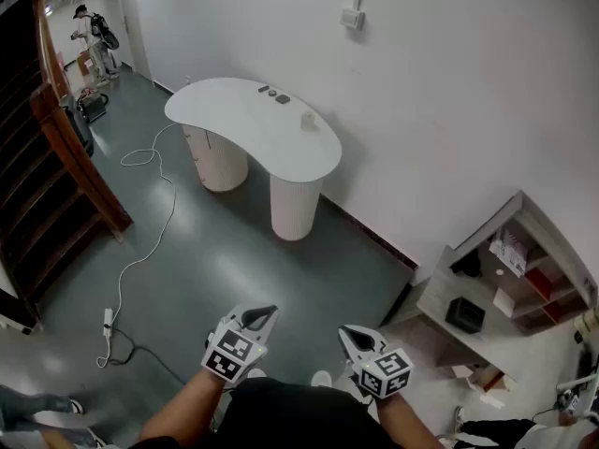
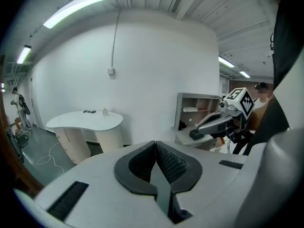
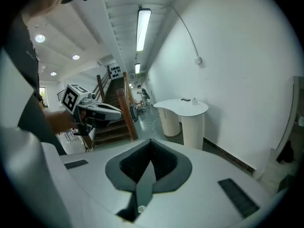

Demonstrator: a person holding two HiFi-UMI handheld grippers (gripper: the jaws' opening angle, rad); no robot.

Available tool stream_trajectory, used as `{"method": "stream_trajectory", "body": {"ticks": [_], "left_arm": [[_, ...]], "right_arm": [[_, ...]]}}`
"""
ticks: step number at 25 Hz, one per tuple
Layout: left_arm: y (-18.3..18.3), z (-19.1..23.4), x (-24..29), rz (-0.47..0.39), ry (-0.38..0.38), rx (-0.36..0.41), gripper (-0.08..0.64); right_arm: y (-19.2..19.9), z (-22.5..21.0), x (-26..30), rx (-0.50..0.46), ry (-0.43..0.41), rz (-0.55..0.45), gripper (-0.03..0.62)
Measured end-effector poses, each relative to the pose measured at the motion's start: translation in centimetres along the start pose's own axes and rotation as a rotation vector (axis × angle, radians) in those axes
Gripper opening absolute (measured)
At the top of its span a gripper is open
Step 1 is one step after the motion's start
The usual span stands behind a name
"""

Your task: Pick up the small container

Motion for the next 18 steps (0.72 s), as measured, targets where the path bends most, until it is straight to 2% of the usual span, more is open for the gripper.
{"method": "stream_trajectory", "body": {"ticks": [14, 18], "left_arm": [[-0.6, 1.0, 0.3, -0.005, 0.008, 0.016, 0.017], [-0.2, 1.3, 0.0, -0.005, 0.001, 0.008, 0.017]], "right_arm": [[-0.5, 0.0, 1.0, 0.000, -0.004, 0.006, -0.006], [-0.6, 0.2, 1.2, 0.006, -0.016, -0.022, -0.006]]}}
Point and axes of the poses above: the fingertips, and each gripper's own axes: x forward along the fingers, z to its left, y out of its underside, the point moved 10 cm from there along -x, backward along the fingers, and after that the axes turned 3 degrees about -x, right-handed, at the moved point
